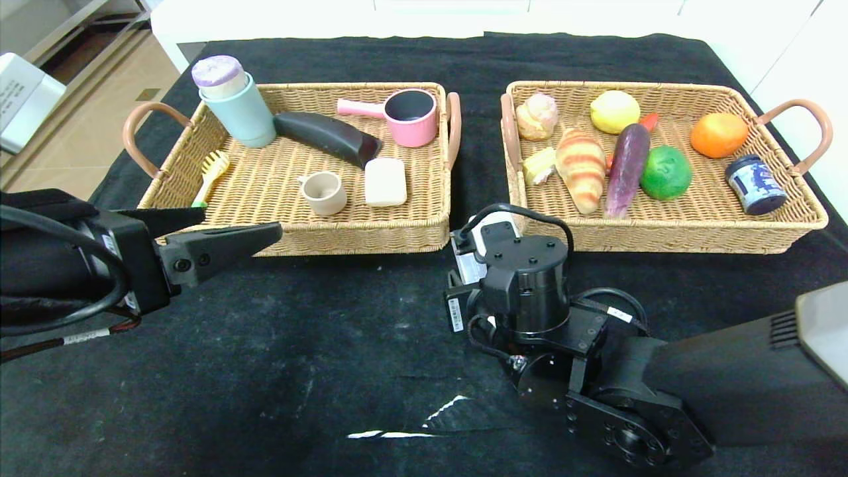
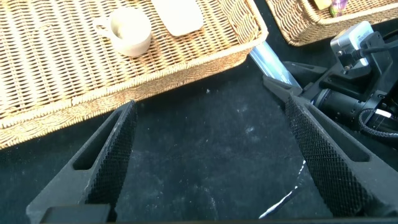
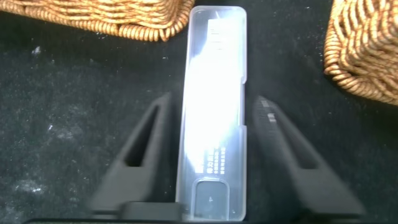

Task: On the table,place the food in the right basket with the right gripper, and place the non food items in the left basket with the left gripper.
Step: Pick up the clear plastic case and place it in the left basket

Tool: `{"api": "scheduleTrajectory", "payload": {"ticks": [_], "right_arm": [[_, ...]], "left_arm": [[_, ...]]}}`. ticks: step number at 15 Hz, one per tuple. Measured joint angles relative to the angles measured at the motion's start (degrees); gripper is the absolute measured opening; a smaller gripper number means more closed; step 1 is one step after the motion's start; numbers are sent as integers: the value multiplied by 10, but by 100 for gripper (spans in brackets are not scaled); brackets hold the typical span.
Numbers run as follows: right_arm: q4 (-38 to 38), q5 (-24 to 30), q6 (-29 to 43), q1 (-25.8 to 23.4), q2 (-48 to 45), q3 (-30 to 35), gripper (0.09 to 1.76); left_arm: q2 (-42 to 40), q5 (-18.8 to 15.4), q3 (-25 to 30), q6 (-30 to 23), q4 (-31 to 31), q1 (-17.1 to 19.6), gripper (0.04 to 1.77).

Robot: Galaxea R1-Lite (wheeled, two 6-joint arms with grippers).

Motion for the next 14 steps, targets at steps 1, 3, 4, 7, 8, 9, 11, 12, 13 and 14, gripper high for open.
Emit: {"api": "scheduleTrajectory", "payload": {"ticks": [1,3,4,7,8,9,11,12,13,14], "right_arm": [[0,0,0,0,1,0,84],[0,0,0,-1,1,0,68],[0,0,0,-1,1,0,68],[0,0,0,-1,2,1,68],[0,0,0,-1,2,1,68],[0,0,0,-1,2,1,68],[0,0,0,-1,3,1,68],[0,0,0,-1,4,1,68],[0,0,0,-1,4,1,68],[-1,0,0,-1,5,2,68]], "left_arm": [[0,0,0,0,0,0,172],[1,0,1,0,0,0,172],[1,0,1,0,-1,0,172],[2,0,1,0,-1,0,172],[2,0,1,0,-1,0,172],[2,1,1,0,-1,0,172],[3,1,1,0,-1,0,172],[3,1,1,0,-1,0,172],[3,1,1,0,-1,0,172],[3,1,2,0,-1,0,172]]}}
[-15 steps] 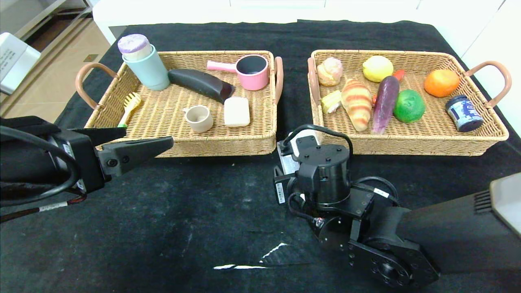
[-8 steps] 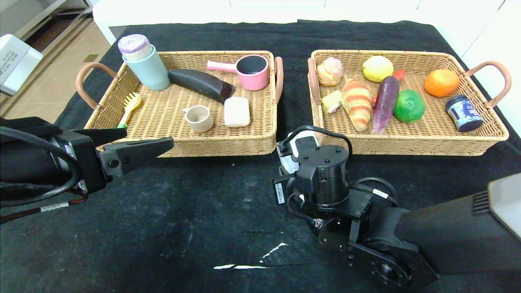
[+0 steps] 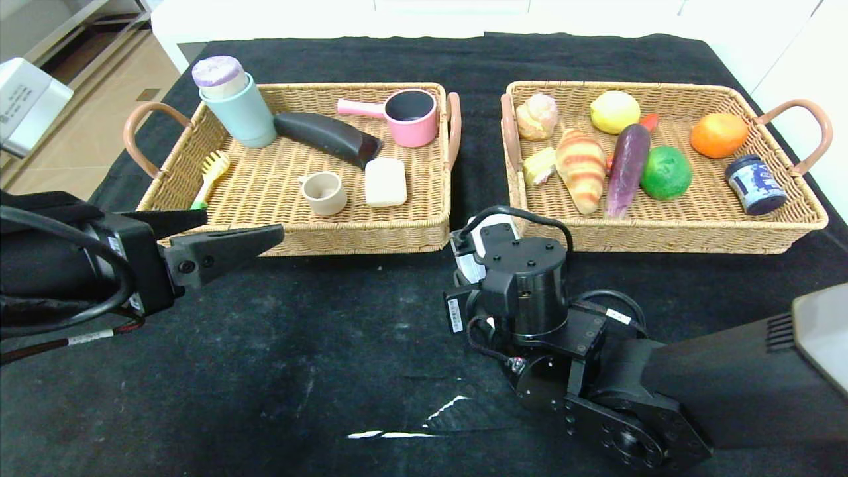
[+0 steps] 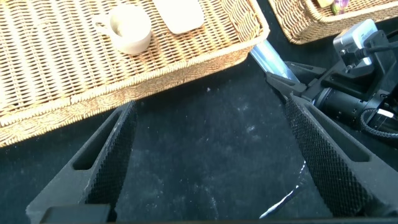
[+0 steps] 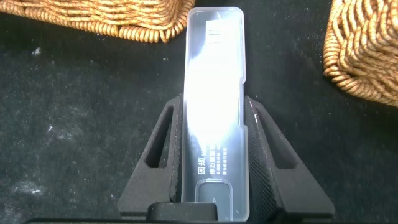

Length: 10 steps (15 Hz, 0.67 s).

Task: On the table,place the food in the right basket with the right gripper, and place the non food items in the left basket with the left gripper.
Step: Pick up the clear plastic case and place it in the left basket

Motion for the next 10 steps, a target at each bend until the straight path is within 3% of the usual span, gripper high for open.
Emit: {"api": "scheduleTrajectory", "payload": {"ticks": [10], "right_arm": [[9,-11,-4,17,-41,5,68]], "left_arm": [[6,1,3,-1,-5,0,172]]}}
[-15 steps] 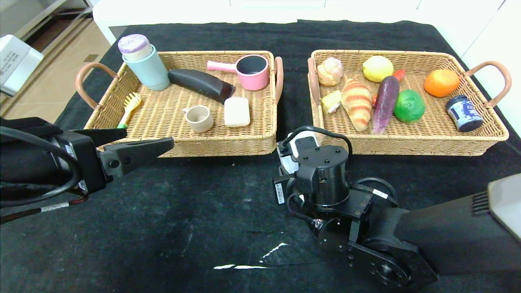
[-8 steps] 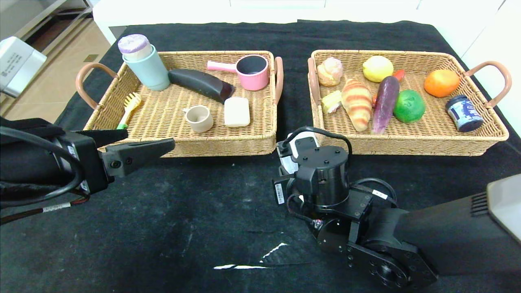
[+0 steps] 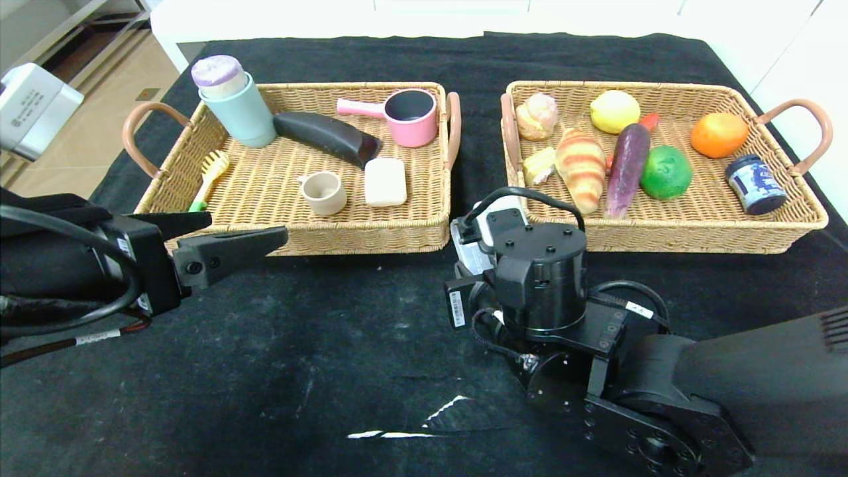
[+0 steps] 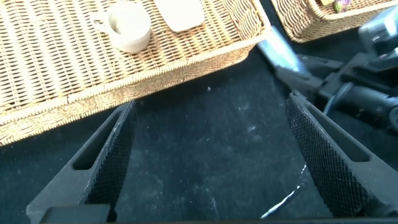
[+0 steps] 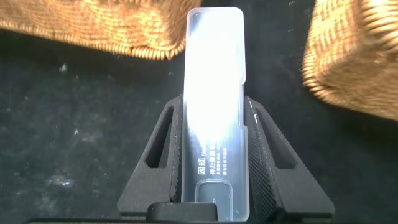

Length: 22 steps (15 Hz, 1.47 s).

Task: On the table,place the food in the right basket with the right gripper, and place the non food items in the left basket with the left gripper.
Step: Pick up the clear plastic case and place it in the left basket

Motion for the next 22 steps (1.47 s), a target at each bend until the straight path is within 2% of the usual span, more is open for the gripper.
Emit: {"api": "scheduleTrajectory", "payload": {"ticks": [5,10,16,22], "right_arm": [[1,-4,-5,2,-40,20,68],[-7,-5,-58,23,-66,9,68],[-1,7,-119,33,-57,-75,68],[3,29,-156,32,2,-181,68]], "left_arm": [[-1,0,0,0,-1,0,172],[-4,0,-1,0,1,2,172],[-8,0,-4,1,4,5,172],[-15,0,-7,1,4,11,172]]}}
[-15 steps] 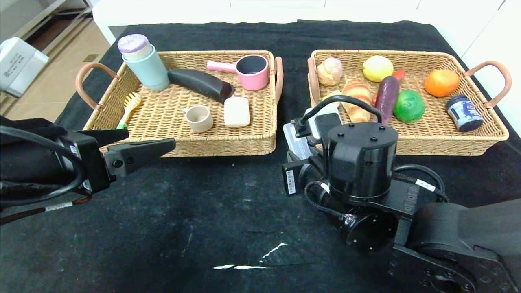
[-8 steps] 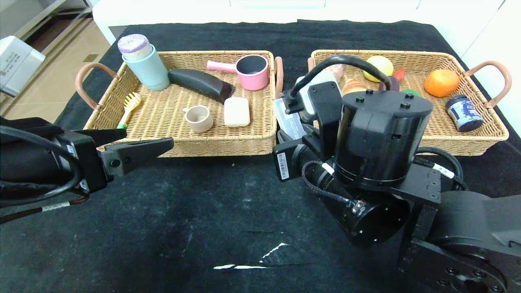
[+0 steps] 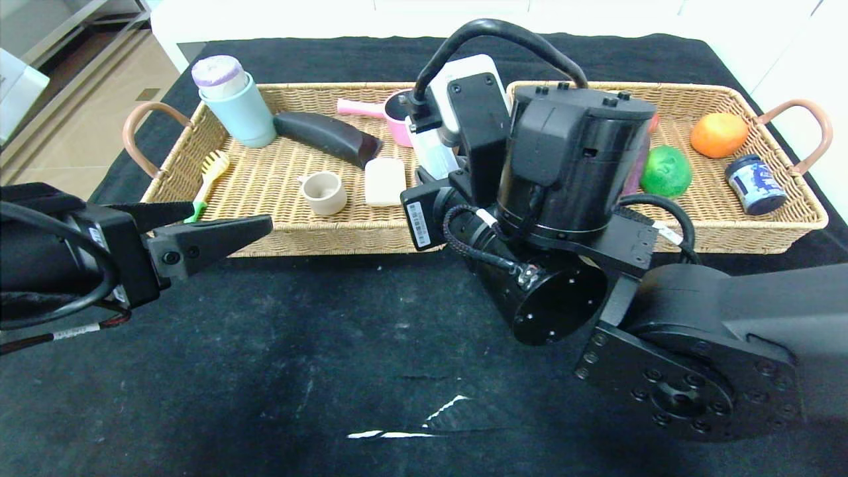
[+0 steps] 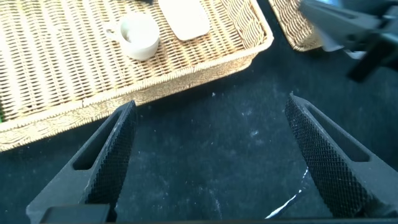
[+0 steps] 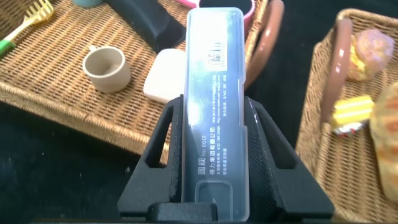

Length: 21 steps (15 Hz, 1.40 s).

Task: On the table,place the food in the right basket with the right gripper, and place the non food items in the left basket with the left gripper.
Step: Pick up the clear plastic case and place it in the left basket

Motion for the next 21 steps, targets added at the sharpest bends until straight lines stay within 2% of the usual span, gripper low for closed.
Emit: {"api": "scheduleTrajectory", "payload": {"ticks": [4,9,21], "right_arm": [[-9,11,-8,-5,45,-45,68],[-37,37,-17,-10,78,-61,68],[-28,51,-47,-29,109,-113,68]], "left_arm": [[-3,0,-2,0,-3,1,172],[-6,0,-2,0,-5,4,172],[-5,-1,-2,0,-5,3,172]]}}
